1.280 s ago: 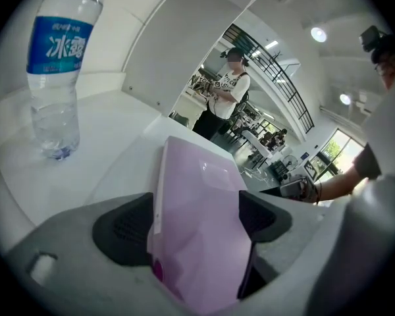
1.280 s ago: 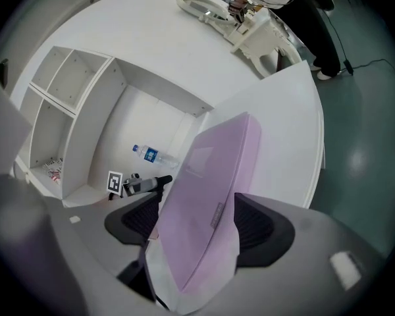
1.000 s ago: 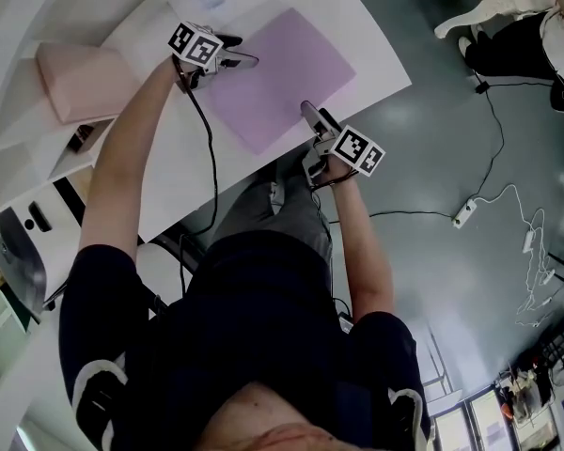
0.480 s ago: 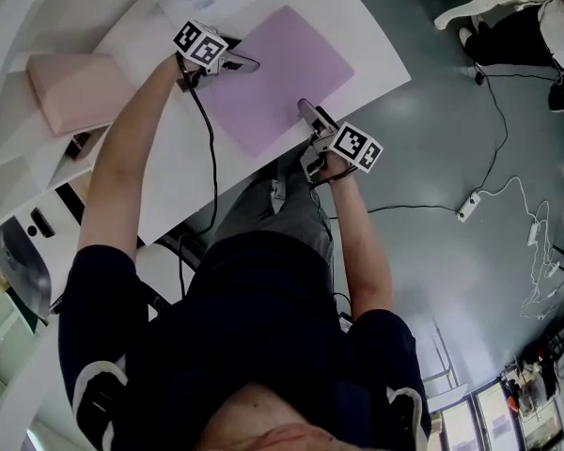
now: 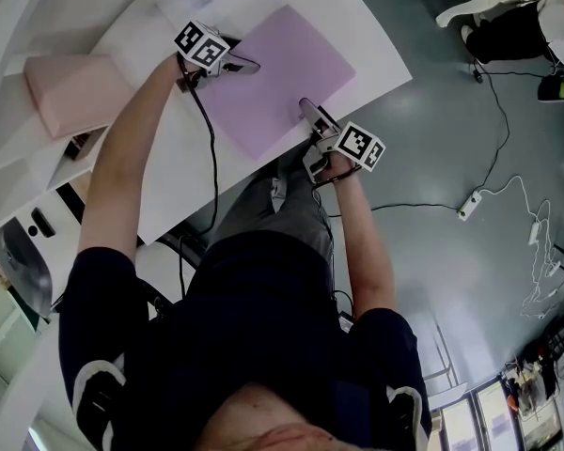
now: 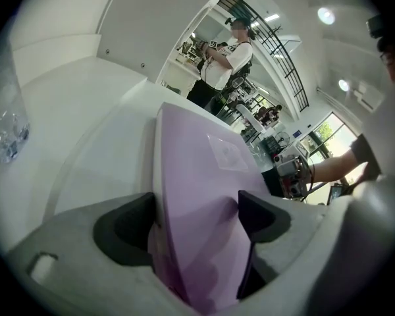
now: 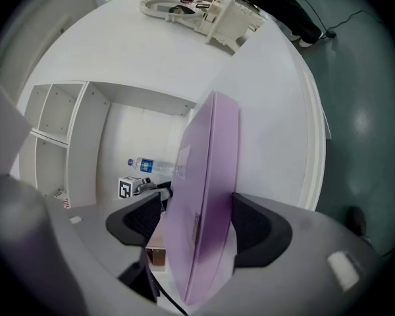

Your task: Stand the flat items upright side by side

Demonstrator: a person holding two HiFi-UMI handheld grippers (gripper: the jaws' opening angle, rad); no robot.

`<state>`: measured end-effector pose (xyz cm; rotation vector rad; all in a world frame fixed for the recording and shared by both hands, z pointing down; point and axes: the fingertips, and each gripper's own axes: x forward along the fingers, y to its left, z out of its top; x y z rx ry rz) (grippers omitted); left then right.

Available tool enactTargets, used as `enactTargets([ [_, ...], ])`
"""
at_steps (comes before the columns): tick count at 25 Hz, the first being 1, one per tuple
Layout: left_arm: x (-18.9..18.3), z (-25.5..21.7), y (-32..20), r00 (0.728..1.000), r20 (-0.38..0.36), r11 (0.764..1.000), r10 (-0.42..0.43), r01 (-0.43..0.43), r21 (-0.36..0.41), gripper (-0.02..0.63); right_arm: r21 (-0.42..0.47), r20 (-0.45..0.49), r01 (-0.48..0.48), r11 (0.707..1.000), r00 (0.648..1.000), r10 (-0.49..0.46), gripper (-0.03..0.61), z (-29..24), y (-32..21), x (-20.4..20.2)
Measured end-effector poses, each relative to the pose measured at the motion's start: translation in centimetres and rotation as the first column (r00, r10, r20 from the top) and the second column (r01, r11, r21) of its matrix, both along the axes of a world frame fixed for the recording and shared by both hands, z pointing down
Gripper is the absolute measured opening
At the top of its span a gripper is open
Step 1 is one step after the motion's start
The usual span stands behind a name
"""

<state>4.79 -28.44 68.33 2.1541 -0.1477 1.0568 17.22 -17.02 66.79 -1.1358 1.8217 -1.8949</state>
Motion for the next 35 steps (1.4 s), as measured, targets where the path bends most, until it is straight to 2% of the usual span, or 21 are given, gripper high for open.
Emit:
enactTargets([
  [4,-0.1,0.2,-0.1,1.000,0.006,0.999,-0.002,0.002,0.034,0.410,0.000,0.027,0.004,1.000,1.000,-0.004,0.339,-0.1,0.0,0.1],
  [8,-0.2,0.2,0.1,1.000,-0.022,0.999,-0.009,0.009,0.031,0.410,-0.002,0.053,0.010,1.000,0.999,-0.010,0.331,-0.2,0.2,0.2],
  [11,-0.2,0.1,0.0,1.000,-0.012,0.999,0.003,-0.003,0.041,0.408,0.000,0.019,0.017,1.000,1.000,-0.017,0.342,-0.2,0.1,-0.1],
  [15,-0.1,0.3,0.2,0.999,0.007,0.998,0.033,-0.034,0.057,0.400,-0.001,-0.044,0.043,0.999,0.998,-0.043,0.321,0.1,0.5,0.0],
  [18,0.0,-0.1,0.3,0.998,-0.008,0.997,0.057,-0.057,0.055,0.400,-0.004,-0.098,0.049,0.999,0.994,-0.050,0.328,0.1,0.6,0.5],
  [23,0.7,0.0,1.3,0.997,-0.022,0.996,0.079,-0.078,0.042,0.394,-0.013,-0.100,-0.004,1.000,0.995,0.002,0.308,0.3,1.2,1.3],
  [27,0.9,-0.1,1.5,0.996,-0.036,0.996,0.076,-0.074,0.056,0.390,-0.018,-0.102,0.022,1.000,0.994,-0.024,0.305,0.3,1.5,1.3],
  [29,0.8,-0.1,1.5,0.996,-0.041,0.996,0.073,-0.071,0.058,0.388,-0.024,-0.076,0.034,0.999,0.996,-0.036,0.307,0.3,1.5,1.3],
  [32,0.8,-0.2,1.7,0.996,-0.067,0.997,0.061,-0.057,0.058,0.388,-0.029,0.040,-0.012,0.999,0.999,0.013,0.312,0.1,1.3,1.9],
  [33,0.8,-0.2,1.8,0.995,-0.080,0.997,0.056,-0.051,0.062,0.387,-0.020,0.055,-0.013,1.000,0.998,0.014,0.312,0.1,1.4,2.0],
  [35,0.8,-0.3,1.9,0.993,-0.104,0.997,0.051,-0.043,0.069,0.385,0.009,0.037,0.025,1.000,0.999,-0.025,0.272,0.1,1.8,1.9],
])
